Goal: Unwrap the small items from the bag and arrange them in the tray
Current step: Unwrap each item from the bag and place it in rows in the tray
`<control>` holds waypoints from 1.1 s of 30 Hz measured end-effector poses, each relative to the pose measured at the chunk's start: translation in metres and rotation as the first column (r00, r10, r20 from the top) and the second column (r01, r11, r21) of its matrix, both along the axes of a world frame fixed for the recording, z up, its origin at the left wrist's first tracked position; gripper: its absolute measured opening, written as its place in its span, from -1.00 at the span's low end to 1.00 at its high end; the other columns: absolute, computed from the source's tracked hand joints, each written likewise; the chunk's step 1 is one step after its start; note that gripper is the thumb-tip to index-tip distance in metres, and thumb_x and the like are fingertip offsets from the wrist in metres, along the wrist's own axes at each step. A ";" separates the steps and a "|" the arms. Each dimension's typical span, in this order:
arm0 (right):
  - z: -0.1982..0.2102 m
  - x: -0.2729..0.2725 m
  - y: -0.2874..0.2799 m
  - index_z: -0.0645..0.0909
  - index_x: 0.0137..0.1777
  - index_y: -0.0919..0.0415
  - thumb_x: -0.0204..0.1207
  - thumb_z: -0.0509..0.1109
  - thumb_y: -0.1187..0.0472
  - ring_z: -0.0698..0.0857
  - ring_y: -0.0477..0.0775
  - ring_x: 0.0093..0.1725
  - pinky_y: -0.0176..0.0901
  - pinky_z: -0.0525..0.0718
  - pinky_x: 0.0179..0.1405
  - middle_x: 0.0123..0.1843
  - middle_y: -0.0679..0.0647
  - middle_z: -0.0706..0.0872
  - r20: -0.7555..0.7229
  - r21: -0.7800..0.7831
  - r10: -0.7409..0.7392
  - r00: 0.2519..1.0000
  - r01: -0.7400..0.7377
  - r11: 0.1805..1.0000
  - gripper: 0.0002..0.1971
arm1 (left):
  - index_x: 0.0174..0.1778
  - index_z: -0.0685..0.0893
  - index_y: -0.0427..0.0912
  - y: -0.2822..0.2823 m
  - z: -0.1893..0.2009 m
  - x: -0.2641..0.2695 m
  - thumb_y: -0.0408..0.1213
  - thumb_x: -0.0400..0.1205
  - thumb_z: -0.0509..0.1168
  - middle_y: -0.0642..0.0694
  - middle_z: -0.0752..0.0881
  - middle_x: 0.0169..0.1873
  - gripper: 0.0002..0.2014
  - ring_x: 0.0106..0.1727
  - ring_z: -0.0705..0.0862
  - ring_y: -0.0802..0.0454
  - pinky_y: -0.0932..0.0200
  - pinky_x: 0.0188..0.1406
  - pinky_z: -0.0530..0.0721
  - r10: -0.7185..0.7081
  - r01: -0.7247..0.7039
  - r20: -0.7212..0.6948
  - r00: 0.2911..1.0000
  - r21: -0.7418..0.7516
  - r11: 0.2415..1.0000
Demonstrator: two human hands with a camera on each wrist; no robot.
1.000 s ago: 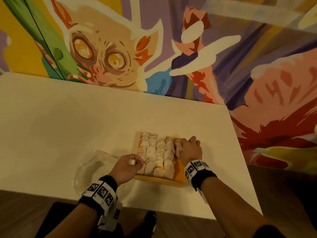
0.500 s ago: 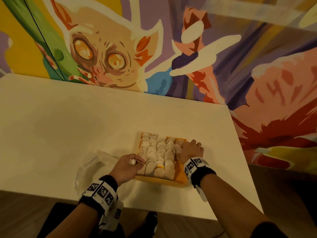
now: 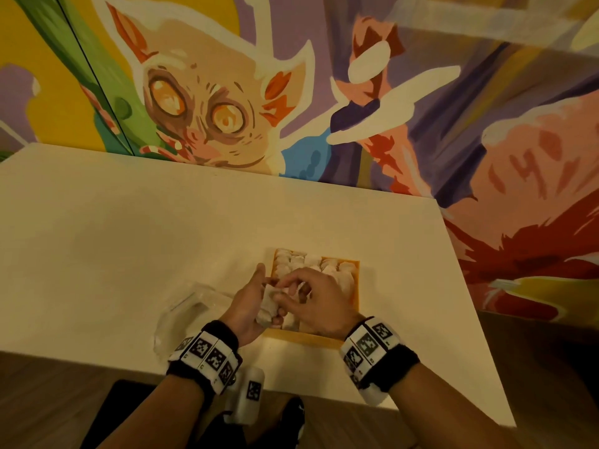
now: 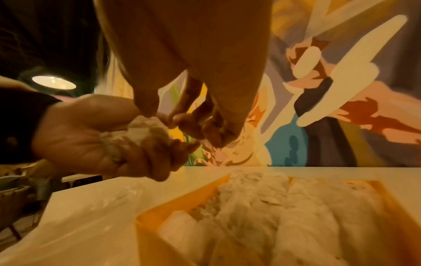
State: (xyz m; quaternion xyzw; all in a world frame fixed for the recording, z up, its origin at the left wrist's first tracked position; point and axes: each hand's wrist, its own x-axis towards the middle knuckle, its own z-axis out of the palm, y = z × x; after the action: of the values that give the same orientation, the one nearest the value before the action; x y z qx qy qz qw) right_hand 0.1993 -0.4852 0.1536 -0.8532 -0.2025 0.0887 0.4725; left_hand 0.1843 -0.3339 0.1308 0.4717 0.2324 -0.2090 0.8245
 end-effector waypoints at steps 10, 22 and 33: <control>-0.008 -0.008 0.007 0.74 -0.11 -0.03 0.47 0.54 0.14 0.64 -0.20 -0.25 -0.40 0.58 -0.23 -0.13 -0.12 0.75 -0.049 0.097 -0.076 0.996 0.080 0.992 -0.95 | 0.23 0.62 -0.27 0.003 0.005 -0.004 0.29 0.69 -0.04 -0.31 0.63 -0.06 -0.33 -0.46 0.51 -0.08 0.16 -0.53 0.48 -0.152 0.151 0.028 0.988 0.037 0.988; -0.005 0.001 -0.016 0.74 -0.14 0.08 0.48 0.55 0.16 0.72 -0.16 -0.31 -0.35 0.68 -0.26 -0.31 -0.02 0.78 -0.097 0.255 -0.343 0.934 0.357 0.899 -0.95 | -0.07 0.72 -0.22 0.003 0.011 -0.005 -0.08 0.62 0.39 -0.18 0.57 -0.26 -0.76 -0.44 0.40 0.02 0.20 -0.54 0.32 -0.094 0.041 0.214 0.972 0.238 0.970; 0.001 0.005 -0.020 0.80 -0.09 0.16 0.49 0.54 0.22 0.74 -0.15 -0.27 -0.31 0.70 -0.24 -0.20 0.00 0.82 -0.168 0.256 -0.239 0.956 0.277 0.926 -0.95 | -0.02 0.76 -0.32 -0.012 0.014 -0.004 -0.32 0.63 0.39 0.12 0.66 -0.38 -0.87 -0.61 0.51 0.38 0.51 -0.57 0.45 -0.205 -0.124 0.492 0.846 0.555 0.822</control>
State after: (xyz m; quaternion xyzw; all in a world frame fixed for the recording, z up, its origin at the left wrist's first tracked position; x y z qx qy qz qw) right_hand 0.2043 -0.5050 0.1545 -0.7900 -0.0667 0.0534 0.6071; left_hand 0.1800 -0.3454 0.1445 0.7390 0.0361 -0.0099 0.6726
